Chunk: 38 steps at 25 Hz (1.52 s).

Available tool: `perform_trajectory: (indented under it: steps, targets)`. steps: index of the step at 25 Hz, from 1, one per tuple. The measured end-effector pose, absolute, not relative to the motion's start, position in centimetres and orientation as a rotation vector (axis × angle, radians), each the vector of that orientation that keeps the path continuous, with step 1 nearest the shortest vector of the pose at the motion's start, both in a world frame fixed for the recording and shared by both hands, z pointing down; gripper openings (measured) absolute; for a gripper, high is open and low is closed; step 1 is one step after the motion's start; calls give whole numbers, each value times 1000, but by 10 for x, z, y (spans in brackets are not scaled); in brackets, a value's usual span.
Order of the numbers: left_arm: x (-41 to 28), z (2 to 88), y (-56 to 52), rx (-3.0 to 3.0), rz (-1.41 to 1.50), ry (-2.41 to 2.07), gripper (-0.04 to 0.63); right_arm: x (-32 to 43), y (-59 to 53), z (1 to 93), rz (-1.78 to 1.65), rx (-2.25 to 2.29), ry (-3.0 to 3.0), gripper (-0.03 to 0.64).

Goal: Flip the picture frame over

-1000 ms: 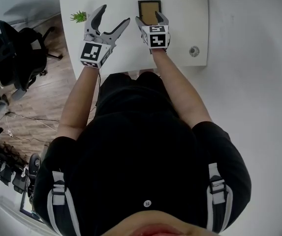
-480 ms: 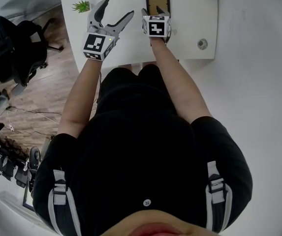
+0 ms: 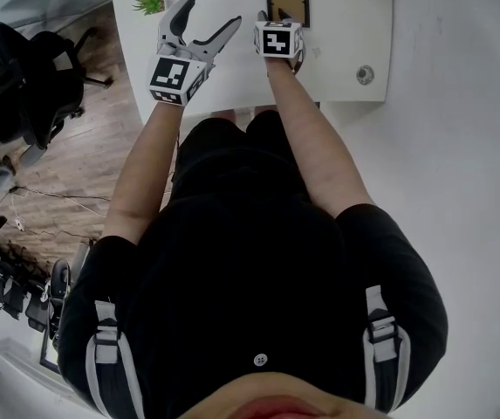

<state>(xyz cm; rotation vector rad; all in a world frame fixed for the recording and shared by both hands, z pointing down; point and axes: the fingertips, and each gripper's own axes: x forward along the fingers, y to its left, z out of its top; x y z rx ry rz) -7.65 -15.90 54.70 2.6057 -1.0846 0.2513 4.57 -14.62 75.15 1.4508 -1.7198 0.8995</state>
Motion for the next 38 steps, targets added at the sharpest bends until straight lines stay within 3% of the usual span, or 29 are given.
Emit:
perform_trajectory:
  steps: [14,26,38]
  targets:
    - [-83,545,-153,2596,234,-1093,380,38,-146,751,864,1454,-1669,51]
    - [-76,529,-144,2609,220,-1111,380,56,-140,708,868,1445,-1812,49]
    - [-81,515,-144,2619,229,-1138,380,51,-128,649,1225,1373,-2022,49]
